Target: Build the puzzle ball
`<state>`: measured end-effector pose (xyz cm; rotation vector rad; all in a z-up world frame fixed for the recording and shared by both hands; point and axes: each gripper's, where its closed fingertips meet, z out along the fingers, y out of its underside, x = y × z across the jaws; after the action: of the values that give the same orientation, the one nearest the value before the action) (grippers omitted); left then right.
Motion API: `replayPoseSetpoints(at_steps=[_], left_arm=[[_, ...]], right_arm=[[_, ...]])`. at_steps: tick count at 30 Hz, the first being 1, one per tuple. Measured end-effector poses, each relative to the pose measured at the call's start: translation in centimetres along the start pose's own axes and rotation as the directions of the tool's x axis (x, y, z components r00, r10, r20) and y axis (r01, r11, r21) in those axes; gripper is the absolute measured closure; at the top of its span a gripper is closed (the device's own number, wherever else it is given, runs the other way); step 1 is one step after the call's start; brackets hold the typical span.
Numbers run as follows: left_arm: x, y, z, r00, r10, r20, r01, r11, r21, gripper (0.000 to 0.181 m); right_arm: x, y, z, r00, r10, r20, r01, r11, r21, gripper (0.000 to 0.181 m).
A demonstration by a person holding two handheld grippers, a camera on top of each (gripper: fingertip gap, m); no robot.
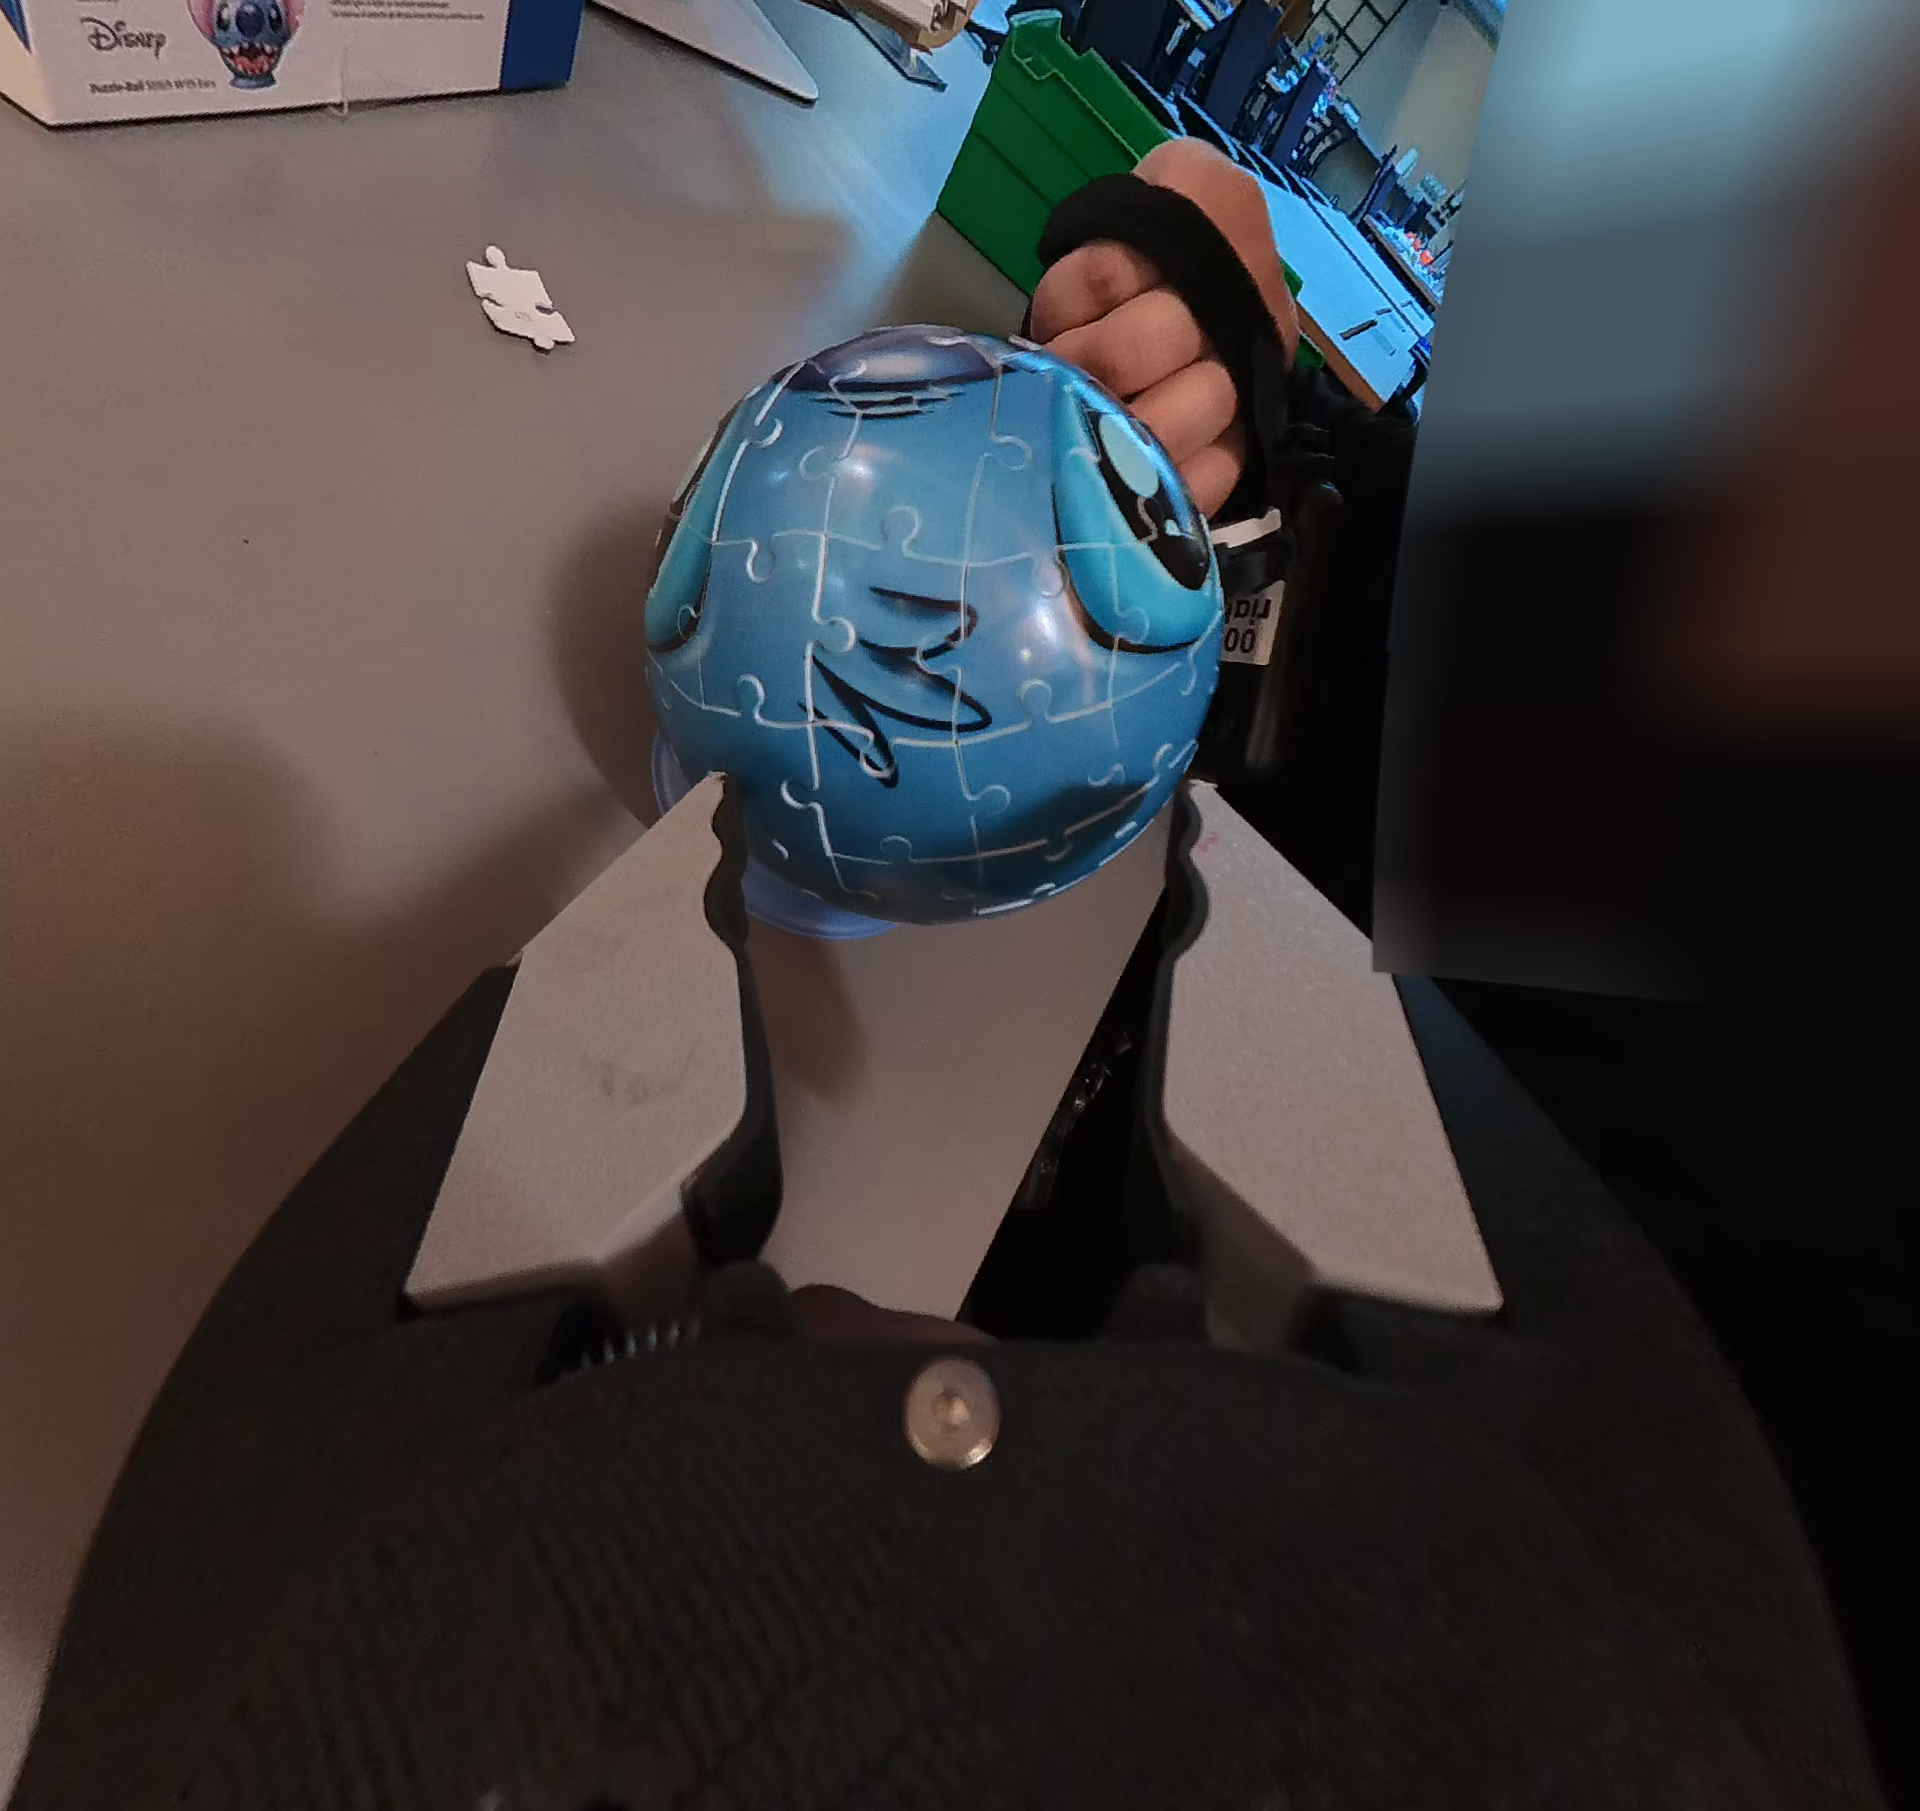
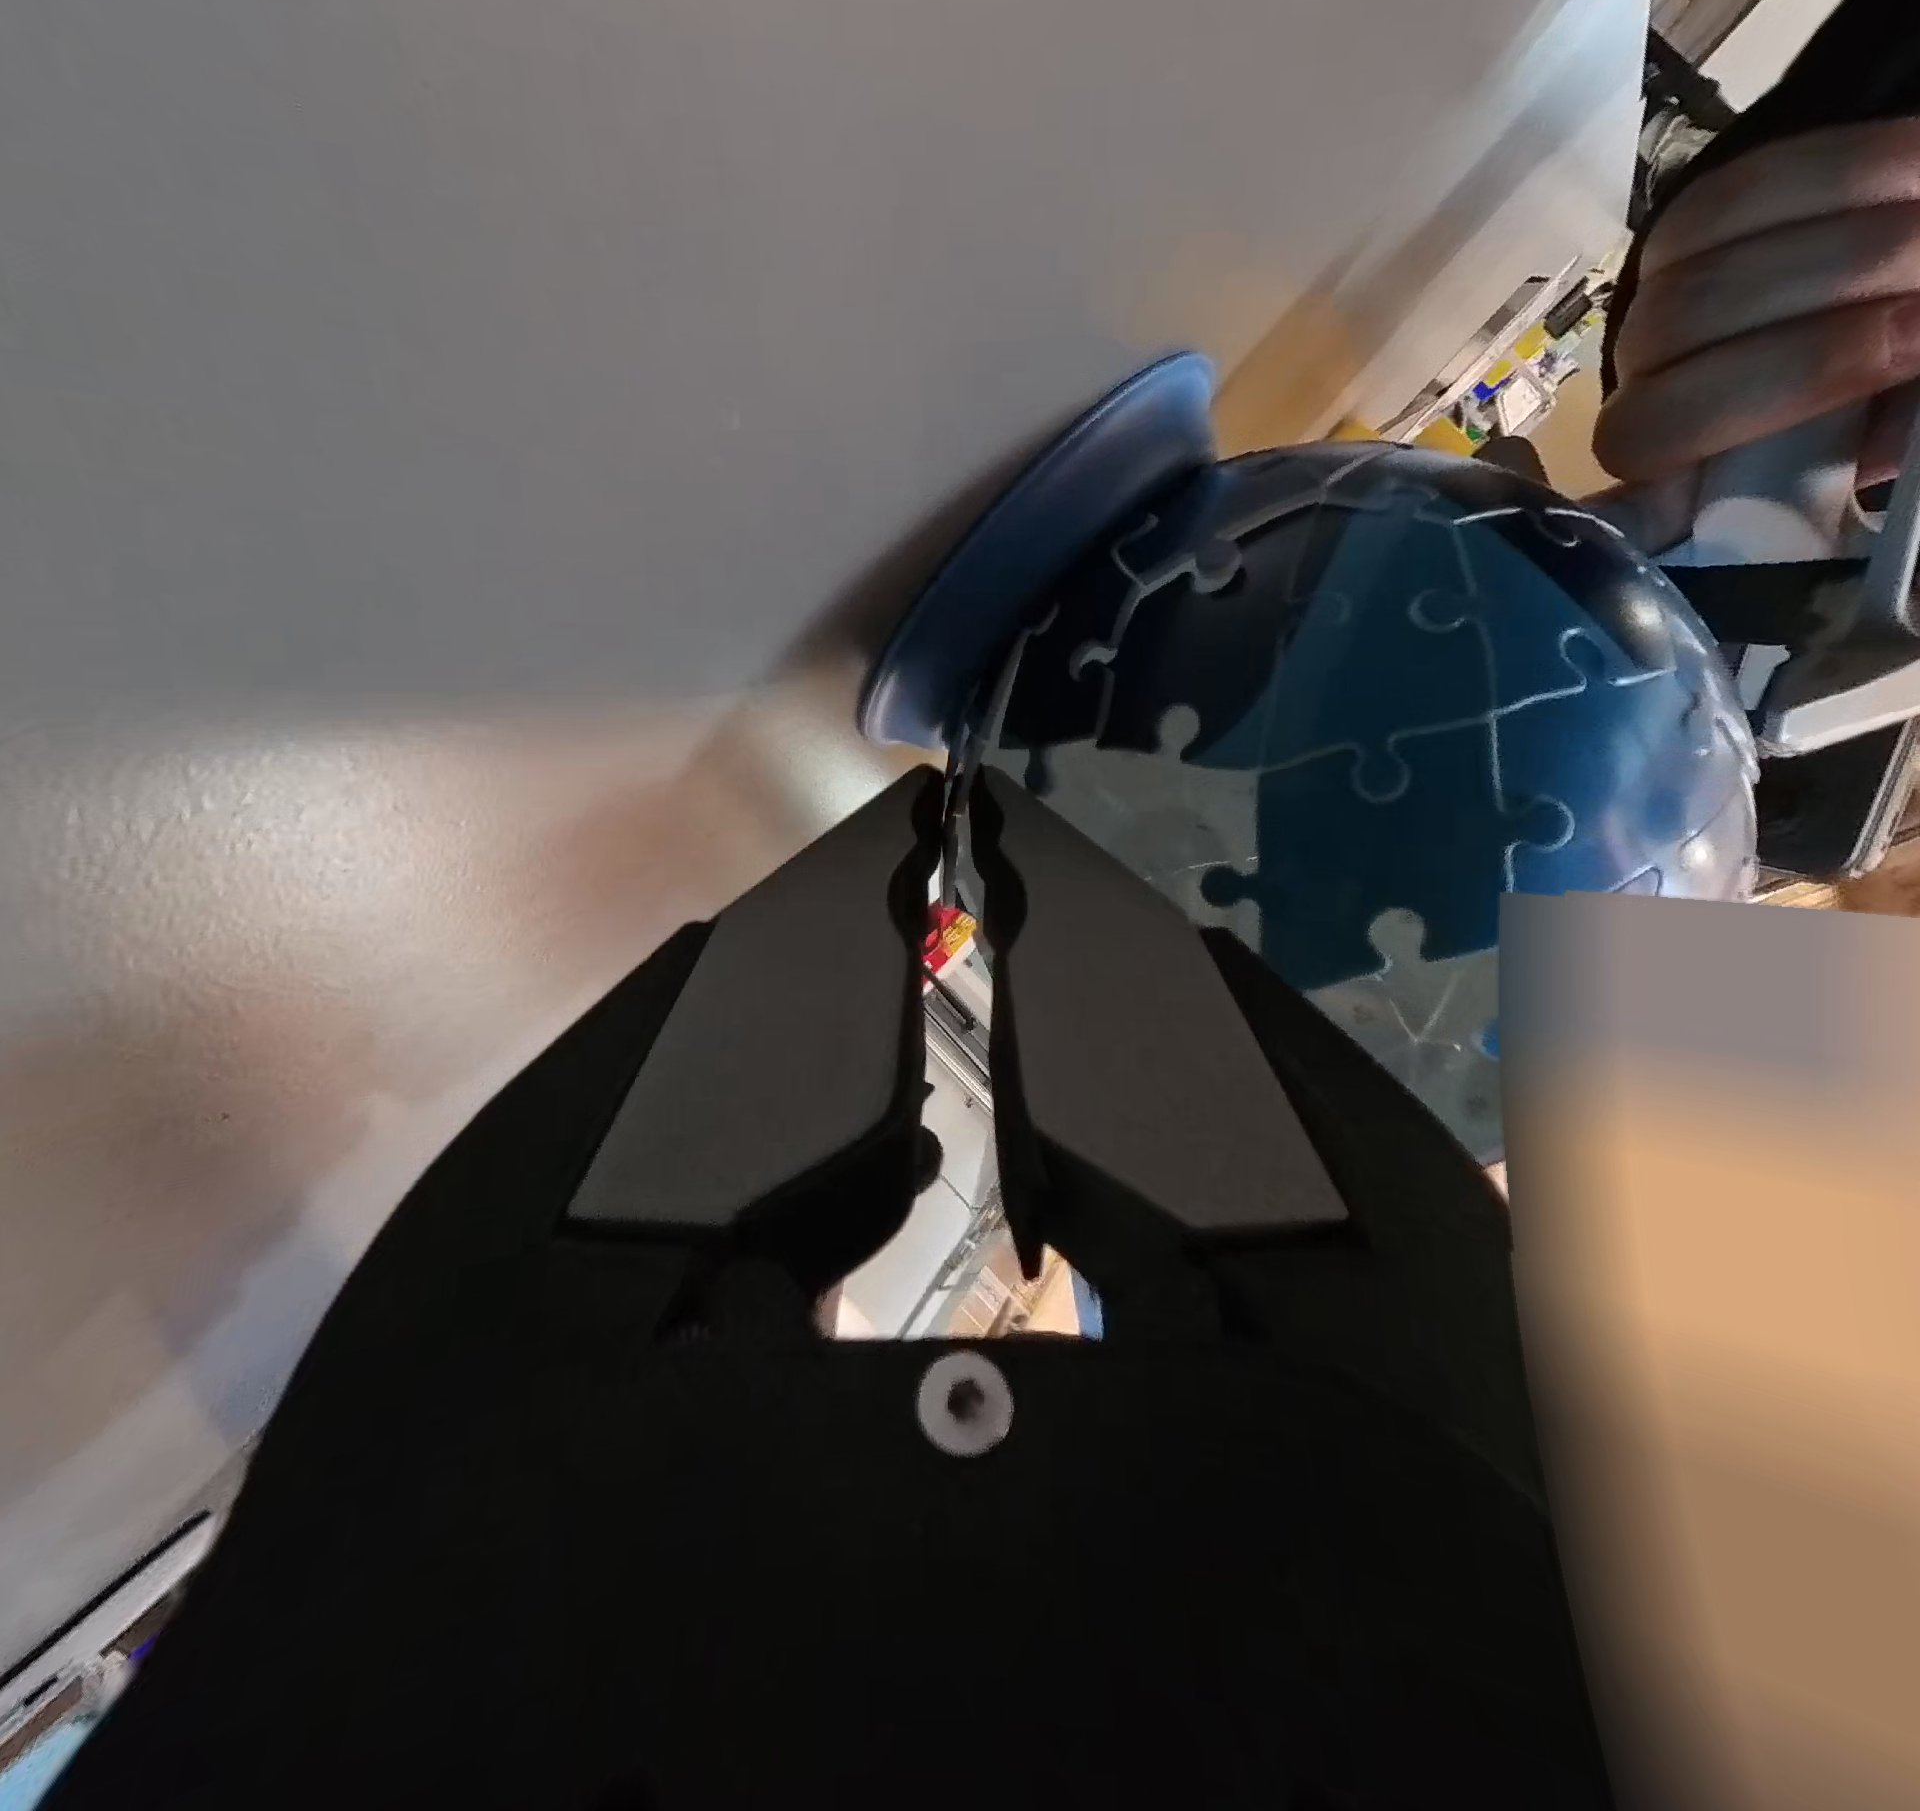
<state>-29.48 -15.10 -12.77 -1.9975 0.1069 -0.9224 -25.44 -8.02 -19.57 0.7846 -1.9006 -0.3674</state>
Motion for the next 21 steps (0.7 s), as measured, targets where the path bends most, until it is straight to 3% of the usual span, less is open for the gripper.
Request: replayPoseSetpoints(at_steps=[21], left_arm=[[-1.1, -0.5, 0.2, 0.999, -0.031, -0.022, 0.031, 0.999, 0.028, 0.1]], right_arm=[[0.7, -1.4, -0.6, 0.998, -0.015, -0.065, 0.023, 0.992, 0.125, 0.177]])
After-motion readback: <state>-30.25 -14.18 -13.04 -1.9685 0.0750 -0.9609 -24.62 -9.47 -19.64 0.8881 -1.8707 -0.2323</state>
